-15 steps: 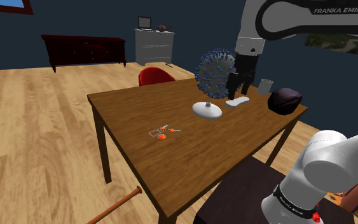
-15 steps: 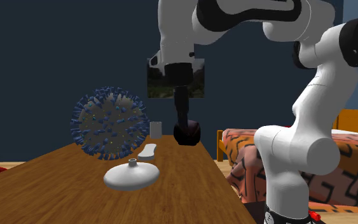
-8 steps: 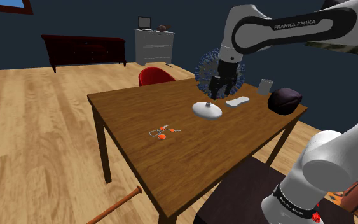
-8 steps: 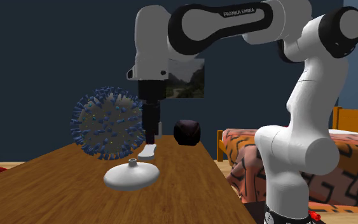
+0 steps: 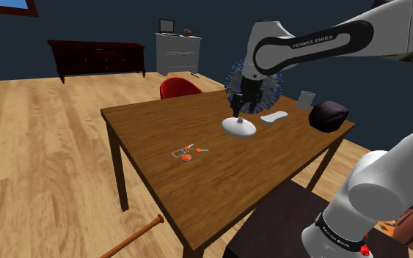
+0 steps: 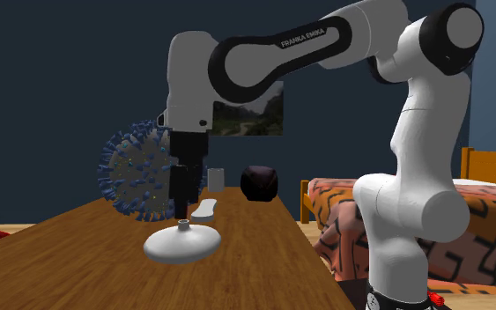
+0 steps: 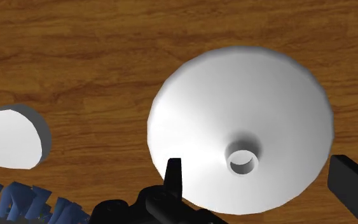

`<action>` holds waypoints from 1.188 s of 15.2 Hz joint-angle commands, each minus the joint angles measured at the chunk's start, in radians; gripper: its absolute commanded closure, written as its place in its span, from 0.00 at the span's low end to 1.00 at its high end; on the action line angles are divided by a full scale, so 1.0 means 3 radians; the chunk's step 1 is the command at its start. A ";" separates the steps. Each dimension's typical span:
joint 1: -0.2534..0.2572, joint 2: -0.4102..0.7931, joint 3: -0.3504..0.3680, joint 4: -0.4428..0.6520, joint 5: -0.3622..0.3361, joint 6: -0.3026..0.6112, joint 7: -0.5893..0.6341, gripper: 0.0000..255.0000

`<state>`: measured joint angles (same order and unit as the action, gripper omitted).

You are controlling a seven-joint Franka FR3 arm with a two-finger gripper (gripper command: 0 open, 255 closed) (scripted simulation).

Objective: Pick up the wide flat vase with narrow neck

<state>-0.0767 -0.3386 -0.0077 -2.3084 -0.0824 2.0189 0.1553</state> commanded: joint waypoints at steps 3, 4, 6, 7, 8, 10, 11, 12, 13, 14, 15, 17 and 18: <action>-0.0004 0.0056 -0.0003 -0.0159 -0.0010 0.0218 0.0014 0.00; -0.0004 0.0056 -0.0003 -0.0159 -0.0010 0.0218 0.0014 0.00; -0.0005 0.0056 -0.0005 -0.0149 -0.0011 0.0208 0.0011 1.00; -0.0002 0.0056 -0.0001 -0.0149 -0.0009 0.0208 0.0017 1.00; -0.0002 0.0057 0.0000 -0.0149 -0.0009 0.0209 0.0018 1.00; -0.0002 0.0057 -0.0001 -0.0151 -0.0010 0.0210 0.0017 1.00; -0.0002 0.0054 -0.0001 -0.0153 -0.0009 0.0210 0.0017 1.00; -0.0002 0.0052 -0.0001 -0.0154 -0.0010 0.0210 0.0017 1.00; -0.0002 0.0055 -0.0001 -0.0152 -0.0010 0.0209 0.0017 1.00; -0.0002 0.0056 0.0000 -0.0150 -0.0009 0.0209 0.0018 1.00; -0.0003 0.0056 -0.0003 -0.0159 -0.0010 0.0218 0.0014 1.00; -0.0002 0.0028 -0.0002 -0.0093 -0.0006 0.0124 0.0007 1.00; -0.0001 0.0017 -0.0002 -0.0057 -0.0004 0.0078 0.0004 1.00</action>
<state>-0.0768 -0.3280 -0.0077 -2.3333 -0.0840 2.0555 0.1586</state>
